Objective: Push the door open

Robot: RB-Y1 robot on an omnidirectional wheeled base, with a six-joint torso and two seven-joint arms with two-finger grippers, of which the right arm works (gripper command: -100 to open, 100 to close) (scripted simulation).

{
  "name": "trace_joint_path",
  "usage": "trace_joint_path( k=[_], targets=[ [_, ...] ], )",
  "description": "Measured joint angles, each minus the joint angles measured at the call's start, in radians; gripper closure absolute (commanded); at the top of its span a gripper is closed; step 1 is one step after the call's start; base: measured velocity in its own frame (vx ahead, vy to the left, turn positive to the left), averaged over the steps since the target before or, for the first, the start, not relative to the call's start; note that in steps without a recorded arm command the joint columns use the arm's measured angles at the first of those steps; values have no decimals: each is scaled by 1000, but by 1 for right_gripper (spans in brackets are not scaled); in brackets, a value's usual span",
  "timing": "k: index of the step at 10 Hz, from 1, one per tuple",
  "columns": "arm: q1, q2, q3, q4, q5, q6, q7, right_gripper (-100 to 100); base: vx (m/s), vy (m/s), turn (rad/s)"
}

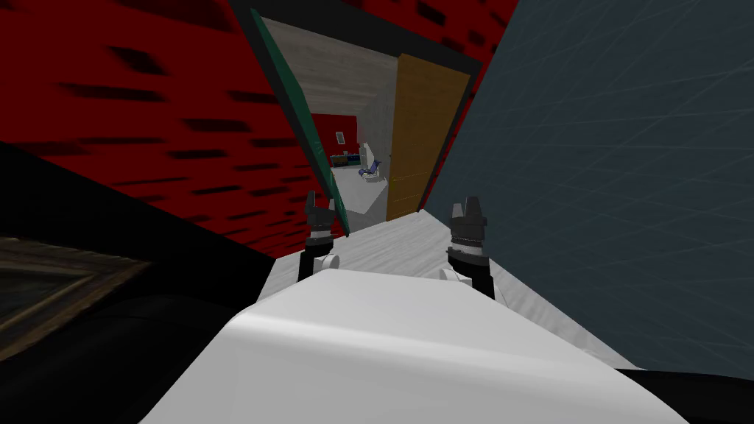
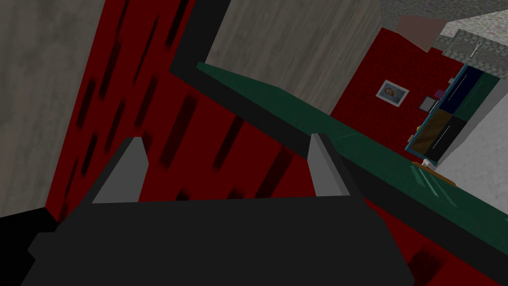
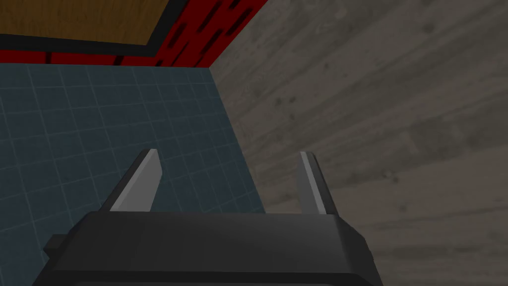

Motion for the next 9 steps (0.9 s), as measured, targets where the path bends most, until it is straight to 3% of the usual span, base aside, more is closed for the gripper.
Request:
trace_joint_path(
  k=[9],
  targets=[
    [-118,-36,13,196,-9,23,-34,-100,138,-61,50]
  ],
)
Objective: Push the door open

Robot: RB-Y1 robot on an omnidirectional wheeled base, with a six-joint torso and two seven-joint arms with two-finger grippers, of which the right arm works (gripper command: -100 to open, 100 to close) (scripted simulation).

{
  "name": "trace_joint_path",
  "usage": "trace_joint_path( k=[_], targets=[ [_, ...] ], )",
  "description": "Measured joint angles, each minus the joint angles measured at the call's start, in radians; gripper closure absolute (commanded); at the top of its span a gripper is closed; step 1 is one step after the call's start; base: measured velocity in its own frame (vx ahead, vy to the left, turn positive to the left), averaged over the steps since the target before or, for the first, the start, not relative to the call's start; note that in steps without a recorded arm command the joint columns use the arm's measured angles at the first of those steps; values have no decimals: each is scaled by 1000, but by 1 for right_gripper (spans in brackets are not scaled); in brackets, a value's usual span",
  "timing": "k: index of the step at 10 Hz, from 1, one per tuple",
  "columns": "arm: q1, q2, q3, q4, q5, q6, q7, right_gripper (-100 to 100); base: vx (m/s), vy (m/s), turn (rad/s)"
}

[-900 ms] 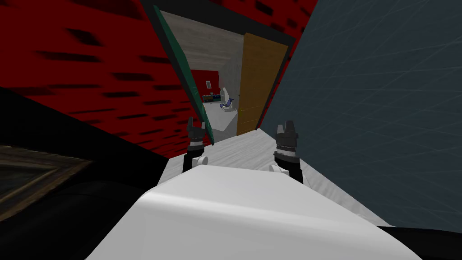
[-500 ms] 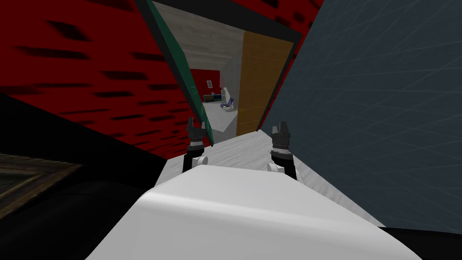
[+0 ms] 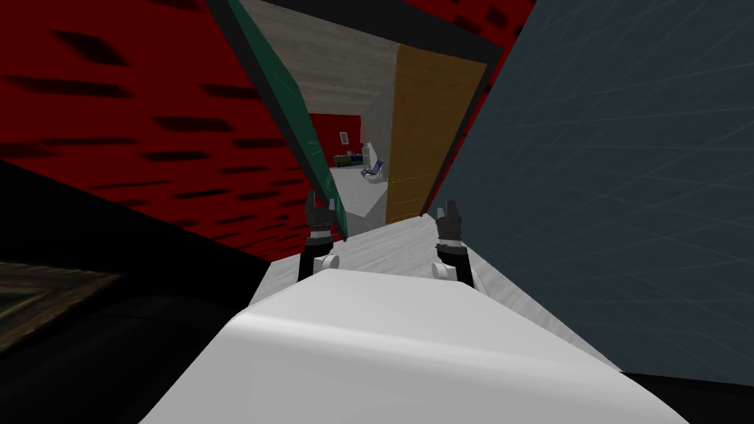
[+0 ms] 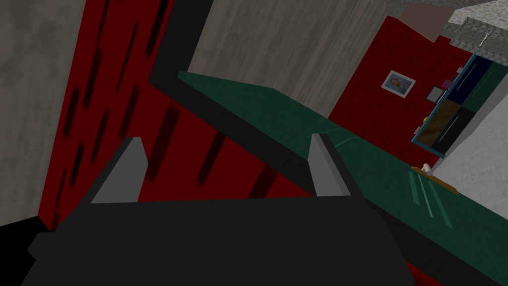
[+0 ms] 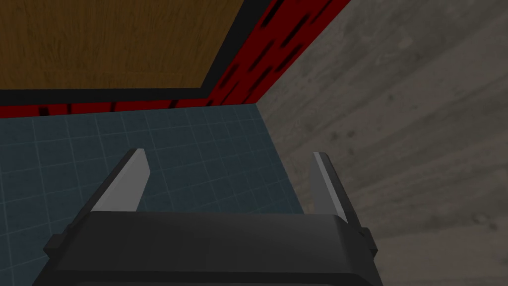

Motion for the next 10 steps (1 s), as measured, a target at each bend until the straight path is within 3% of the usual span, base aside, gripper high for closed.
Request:
trace_joint_path(
  k=[10],
  targets=[
    [-129,-21,15,215,-10,23,-37,-100,102,-58,48]
  ],
)
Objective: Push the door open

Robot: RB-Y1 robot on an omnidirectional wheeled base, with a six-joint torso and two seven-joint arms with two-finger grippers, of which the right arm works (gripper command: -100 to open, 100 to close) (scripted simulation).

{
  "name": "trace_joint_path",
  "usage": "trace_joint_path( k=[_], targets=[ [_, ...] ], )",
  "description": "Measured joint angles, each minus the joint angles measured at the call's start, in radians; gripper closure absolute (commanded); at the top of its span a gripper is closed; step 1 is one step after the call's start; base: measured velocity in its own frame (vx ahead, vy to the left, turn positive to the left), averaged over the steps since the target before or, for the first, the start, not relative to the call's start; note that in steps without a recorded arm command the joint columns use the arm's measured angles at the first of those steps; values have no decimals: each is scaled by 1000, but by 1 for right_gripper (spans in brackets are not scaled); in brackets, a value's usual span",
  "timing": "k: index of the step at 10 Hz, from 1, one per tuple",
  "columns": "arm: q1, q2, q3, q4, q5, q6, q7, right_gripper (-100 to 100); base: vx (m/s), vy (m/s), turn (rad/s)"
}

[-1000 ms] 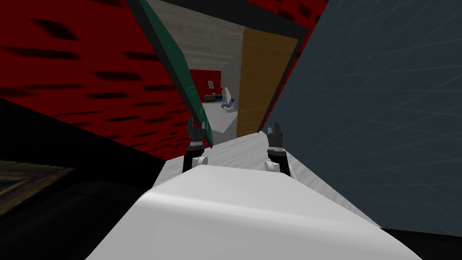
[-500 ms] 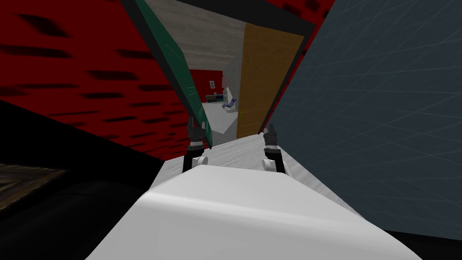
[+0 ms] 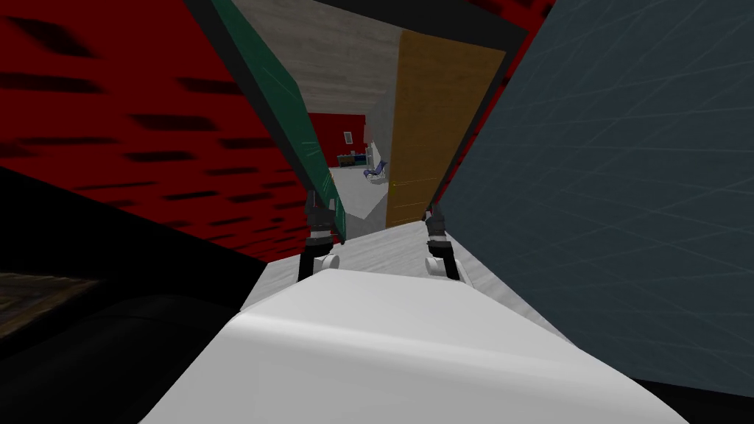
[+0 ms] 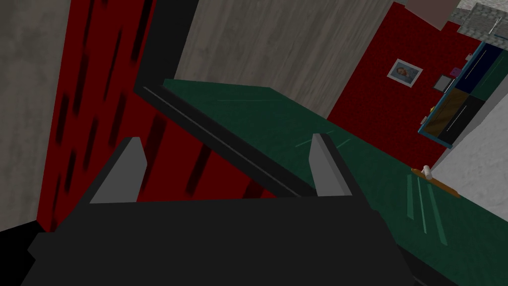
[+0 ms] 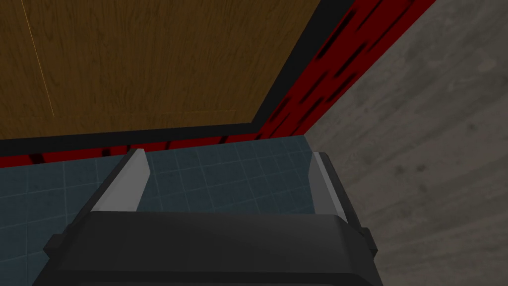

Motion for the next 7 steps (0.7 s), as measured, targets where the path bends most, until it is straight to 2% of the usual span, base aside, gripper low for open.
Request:
trace_joint_path(
  k=[7],
  targets=[
    [-90,0,17,150,-3,20,-22,-100,89,-65,47]
  ],
)
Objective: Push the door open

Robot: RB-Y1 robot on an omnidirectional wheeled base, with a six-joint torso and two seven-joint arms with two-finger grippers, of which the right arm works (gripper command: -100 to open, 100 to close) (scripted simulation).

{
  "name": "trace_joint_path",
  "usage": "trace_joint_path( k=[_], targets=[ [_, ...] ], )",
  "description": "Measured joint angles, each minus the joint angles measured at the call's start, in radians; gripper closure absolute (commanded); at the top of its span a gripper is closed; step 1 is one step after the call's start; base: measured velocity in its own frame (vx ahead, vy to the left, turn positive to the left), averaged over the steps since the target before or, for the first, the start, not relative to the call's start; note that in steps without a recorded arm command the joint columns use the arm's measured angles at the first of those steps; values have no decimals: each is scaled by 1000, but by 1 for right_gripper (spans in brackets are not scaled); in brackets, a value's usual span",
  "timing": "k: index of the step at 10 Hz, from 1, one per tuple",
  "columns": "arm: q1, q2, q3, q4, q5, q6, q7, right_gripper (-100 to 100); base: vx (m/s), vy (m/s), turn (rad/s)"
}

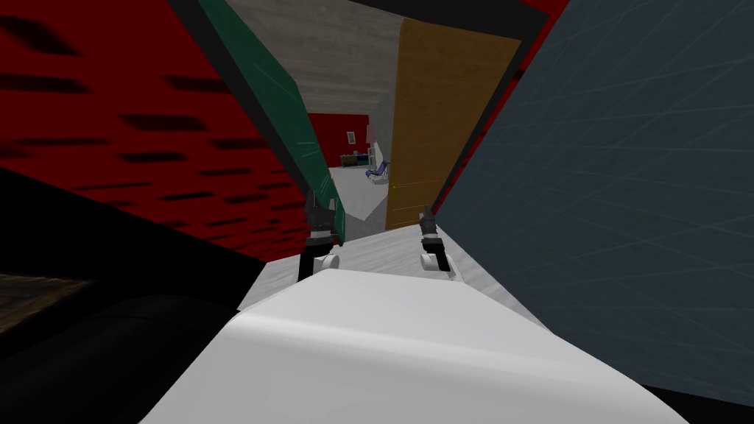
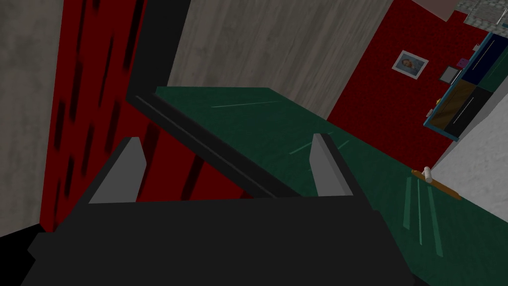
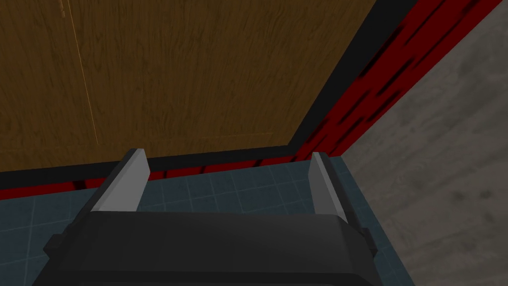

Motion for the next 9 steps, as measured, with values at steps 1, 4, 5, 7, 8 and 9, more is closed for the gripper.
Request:
trace_joint_path(
  k=[1,4,5,7,8,9],
  targets=[
    [-18,0,1,28,-1,2,-3,-100,96,-63,40],
    [-58,-2,5,101,-4,3,-16,-100,91,-79,52],
    [-71,-3,7,121,-6,8,-20,-100,93,-80,45],
    [-98,1,12,167,-6,14,-25,-100,85,-59,51],
    [-112,1,13,187,-7,19,-29,-100,80,-69,51],
    [-125,1,15,207,-9,24,-34,-100,95,-60,60]
  ],
)
